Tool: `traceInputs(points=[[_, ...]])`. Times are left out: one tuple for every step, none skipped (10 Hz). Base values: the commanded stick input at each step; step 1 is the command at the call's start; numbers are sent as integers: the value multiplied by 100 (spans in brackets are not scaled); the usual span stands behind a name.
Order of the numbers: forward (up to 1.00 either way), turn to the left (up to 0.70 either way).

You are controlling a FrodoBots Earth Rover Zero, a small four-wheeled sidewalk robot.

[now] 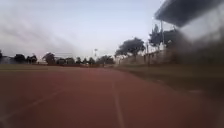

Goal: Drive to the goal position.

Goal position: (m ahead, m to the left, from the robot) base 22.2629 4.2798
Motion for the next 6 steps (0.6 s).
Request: traceInputs(points=[[70,0],[70,0],[70,0],[70,0],[70,0],[70,0]])
